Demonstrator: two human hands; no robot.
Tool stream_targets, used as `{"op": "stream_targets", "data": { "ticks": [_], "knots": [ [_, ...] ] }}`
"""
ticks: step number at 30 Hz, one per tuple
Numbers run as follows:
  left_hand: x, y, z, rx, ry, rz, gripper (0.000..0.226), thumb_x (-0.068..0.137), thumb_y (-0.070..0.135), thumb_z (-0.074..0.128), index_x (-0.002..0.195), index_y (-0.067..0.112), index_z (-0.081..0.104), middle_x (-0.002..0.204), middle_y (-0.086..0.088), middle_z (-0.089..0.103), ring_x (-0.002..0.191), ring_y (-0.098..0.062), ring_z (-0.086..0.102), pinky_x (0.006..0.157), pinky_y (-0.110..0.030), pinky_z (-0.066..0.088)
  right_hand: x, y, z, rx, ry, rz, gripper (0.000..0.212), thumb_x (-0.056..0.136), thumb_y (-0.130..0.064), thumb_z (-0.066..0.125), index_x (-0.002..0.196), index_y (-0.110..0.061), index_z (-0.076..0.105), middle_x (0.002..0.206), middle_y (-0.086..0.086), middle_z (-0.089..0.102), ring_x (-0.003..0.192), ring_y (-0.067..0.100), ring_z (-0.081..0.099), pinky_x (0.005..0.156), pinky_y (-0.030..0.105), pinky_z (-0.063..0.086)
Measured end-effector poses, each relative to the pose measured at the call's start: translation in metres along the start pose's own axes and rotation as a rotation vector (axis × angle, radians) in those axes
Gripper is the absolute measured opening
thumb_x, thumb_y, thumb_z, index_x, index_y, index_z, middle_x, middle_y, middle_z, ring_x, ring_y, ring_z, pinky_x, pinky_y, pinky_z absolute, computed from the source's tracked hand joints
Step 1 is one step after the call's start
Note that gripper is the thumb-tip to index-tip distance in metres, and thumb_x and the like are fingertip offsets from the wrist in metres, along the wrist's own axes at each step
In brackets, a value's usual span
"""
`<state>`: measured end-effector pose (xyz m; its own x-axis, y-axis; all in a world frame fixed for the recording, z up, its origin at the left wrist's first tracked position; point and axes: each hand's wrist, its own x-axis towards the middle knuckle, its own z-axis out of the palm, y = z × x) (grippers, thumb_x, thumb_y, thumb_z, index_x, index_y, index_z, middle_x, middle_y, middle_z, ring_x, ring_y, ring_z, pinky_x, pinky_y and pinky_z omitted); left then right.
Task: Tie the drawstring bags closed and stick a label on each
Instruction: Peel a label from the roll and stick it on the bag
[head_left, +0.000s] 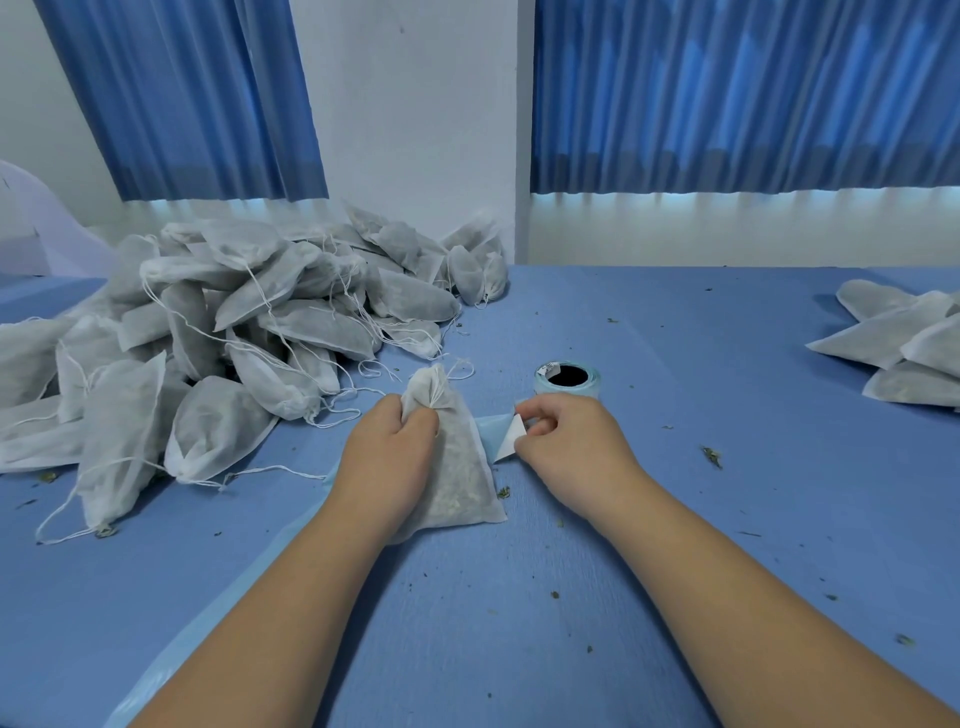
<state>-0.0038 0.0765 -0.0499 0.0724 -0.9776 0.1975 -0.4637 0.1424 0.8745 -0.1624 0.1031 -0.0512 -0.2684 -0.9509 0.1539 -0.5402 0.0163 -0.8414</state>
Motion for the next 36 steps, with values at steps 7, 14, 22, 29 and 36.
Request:
{"op": "stream_targets", "data": {
  "ticks": [7,14,22,29,36],
  "knots": [
    [0.0,0.002,0.0,-0.008,-0.003,-0.009,0.027,0.093,0.021,0.047,0.07,0.016,0.033,0.071,0.002,0.035,0.063,-0.016,0.032,0.056,-0.035,0.024,0.001,0.001,-0.002,0.007,-0.033,-0.018,0.039,0.08,0.001,0.052,0.094,-0.032,0.069,0.047,-0.034,0.051,0.049,-0.01,0.049,0.045,0.007,0.034],
    [-0.001,0.002,-0.001,-0.001,-0.009,-0.011,0.025,0.094,0.022,0.046,0.072,0.014,0.036,0.072,0.001,0.038,0.064,-0.016,0.034,0.056,-0.034,0.025,-0.001,-0.001,-0.002,-0.004,-0.034,0.001,0.043,0.08,0.0,0.049,0.092,-0.037,0.067,0.059,-0.022,0.055,0.054,-0.005,0.051,0.046,0.009,0.034],
    [-0.002,0.001,-0.002,-0.011,-0.006,-0.038,0.021,0.094,0.024,0.045,0.076,0.014,0.039,0.075,-0.001,0.039,0.066,-0.016,0.035,0.056,-0.033,0.025,-0.001,-0.002,-0.008,0.034,-0.073,0.058,0.049,0.08,-0.003,0.044,0.103,-0.039,0.068,0.066,-0.021,0.049,0.055,0.0,0.044,0.049,0.015,0.029],
    [-0.004,0.001,-0.003,0.0,0.006,-0.029,0.024,0.094,0.024,0.045,0.073,0.014,0.038,0.074,0.0,0.04,0.065,-0.016,0.035,0.056,-0.034,0.025,-0.006,-0.004,-0.017,0.022,-0.109,0.036,0.035,0.09,-0.014,0.042,0.092,-0.043,0.061,0.066,-0.023,0.058,0.046,-0.004,0.05,0.043,0.013,0.035],
    [-0.007,0.001,-0.005,-0.045,-0.006,0.008,0.022,0.093,0.022,0.047,0.074,0.015,0.039,0.072,0.001,0.038,0.063,-0.014,0.033,0.056,-0.032,0.026,-0.005,-0.001,-0.039,0.041,-0.1,0.065,0.037,0.09,-0.014,0.046,0.114,-0.034,0.067,0.093,-0.024,0.056,0.081,-0.005,0.05,0.063,0.014,0.036]
  ]
}}
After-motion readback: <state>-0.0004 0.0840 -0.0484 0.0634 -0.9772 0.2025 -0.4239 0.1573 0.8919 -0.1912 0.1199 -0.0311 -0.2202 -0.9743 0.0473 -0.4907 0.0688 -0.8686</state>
